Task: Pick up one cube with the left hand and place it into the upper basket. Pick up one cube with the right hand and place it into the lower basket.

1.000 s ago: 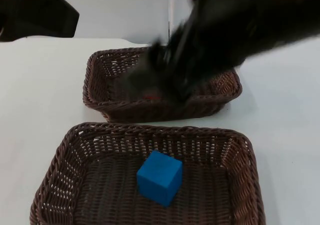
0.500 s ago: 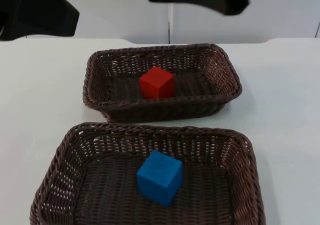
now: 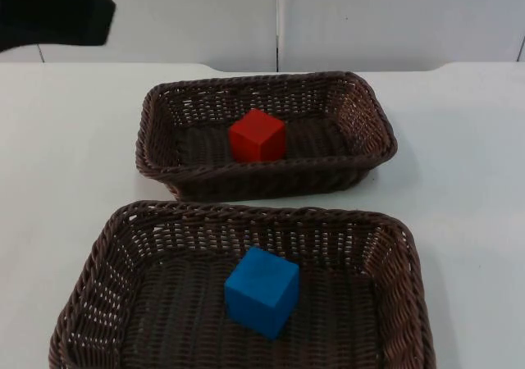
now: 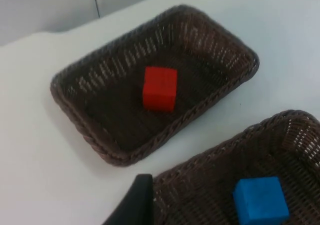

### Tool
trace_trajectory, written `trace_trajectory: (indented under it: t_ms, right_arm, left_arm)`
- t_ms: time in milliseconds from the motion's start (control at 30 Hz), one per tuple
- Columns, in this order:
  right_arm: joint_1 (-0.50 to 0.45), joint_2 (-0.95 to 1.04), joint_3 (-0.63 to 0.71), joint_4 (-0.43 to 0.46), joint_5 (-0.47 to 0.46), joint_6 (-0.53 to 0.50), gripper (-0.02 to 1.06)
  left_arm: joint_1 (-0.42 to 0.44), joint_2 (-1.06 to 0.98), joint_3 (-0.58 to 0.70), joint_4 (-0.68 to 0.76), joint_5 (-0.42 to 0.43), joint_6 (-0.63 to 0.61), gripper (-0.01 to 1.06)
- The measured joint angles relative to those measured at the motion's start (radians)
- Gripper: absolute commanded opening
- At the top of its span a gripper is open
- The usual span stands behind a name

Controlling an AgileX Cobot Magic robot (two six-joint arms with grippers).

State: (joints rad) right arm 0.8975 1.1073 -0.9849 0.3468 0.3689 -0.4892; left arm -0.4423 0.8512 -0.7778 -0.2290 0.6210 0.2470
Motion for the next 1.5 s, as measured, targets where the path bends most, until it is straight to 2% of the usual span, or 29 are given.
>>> trace_trajectory:
  t_ms: [367,867,1133,1333,1400,1500]
  right_arm:
    - [0.000,-0.135,0.124,0.000,0.004,0.000,0.88]
    - [0.000,-0.346,0.309,-0.002,-0.015,0.031,0.88]
    - [0.000,-0.425,0.362,-0.002,-0.017,0.048,0.88]
    - [0.000,-0.481,0.399,-0.002,-0.019,0.053,0.88]
    - [0.000,-0.499,0.414,-0.002,-0.016,0.067,0.88]
    - [0.000,-0.515,0.420,-0.009,-0.005,0.072,0.88]
  left_arm:
    - [0.000,-0.199,0.000,0.000,0.067,0.014,1.05]
    - [0.000,-0.401,0.000,0.000,0.252,0.014,1.05]
    - [0.000,-0.495,0.006,0.002,0.327,0.014,1.05]
    - [0.000,-0.600,0.101,0.002,0.340,0.012,1.05]
    - [0.000,-0.654,0.163,0.011,0.345,-0.011,1.05]
    - [0.000,-0.698,0.184,0.033,0.345,-0.043,1.05]
